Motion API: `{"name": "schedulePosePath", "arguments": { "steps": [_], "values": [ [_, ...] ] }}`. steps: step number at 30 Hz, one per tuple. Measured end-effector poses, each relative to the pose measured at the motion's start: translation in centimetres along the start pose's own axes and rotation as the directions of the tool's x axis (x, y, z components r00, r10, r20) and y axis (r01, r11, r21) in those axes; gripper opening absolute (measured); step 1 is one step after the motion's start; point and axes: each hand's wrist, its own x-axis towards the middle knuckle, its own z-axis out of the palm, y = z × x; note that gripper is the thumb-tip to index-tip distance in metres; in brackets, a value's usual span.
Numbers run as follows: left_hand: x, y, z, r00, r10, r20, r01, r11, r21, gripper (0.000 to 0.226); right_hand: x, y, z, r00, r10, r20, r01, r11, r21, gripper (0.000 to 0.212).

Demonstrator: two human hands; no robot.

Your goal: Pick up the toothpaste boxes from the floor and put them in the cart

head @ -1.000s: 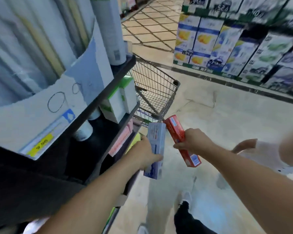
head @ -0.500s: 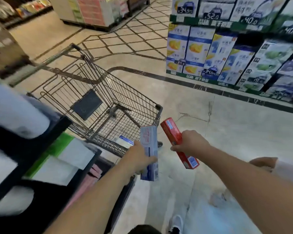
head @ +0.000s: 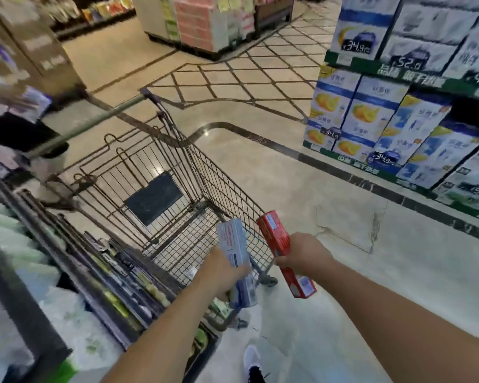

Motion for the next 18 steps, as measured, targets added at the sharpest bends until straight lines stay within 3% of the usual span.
{"name": "schedulePosePath", "arguments": {
  "steps": [8, 12, 18],
  "values": [
    [5.3, -1.7, -1.6, 0.967, -0.227, -0.111, 0.212, 0.968, -0.132, 0.057, 10.9, -5.0, 0.7, 0.977, -0.138, 0.165, 0.131, 0.99, 0.053, 0.033],
    [8.9, -3.3, -0.8, 0.936, -0.335, -0.108, 0.311, 0.931, -0.19, 0.065, 16.3, -6.9, 2.2, 0.937, -0.237, 0.258, 0.236, 0.971, 0.034, 0.024],
    [15.4, -5.5, 1.8, 0.863, -0.503, -0.045, 0.461, 0.822, -0.335, 0.059, 24.9, -6.9, 7.7, 0.901, -0.196, 0.387, 0.207, 0.978, 0.012, 0.025]
  ]
}}
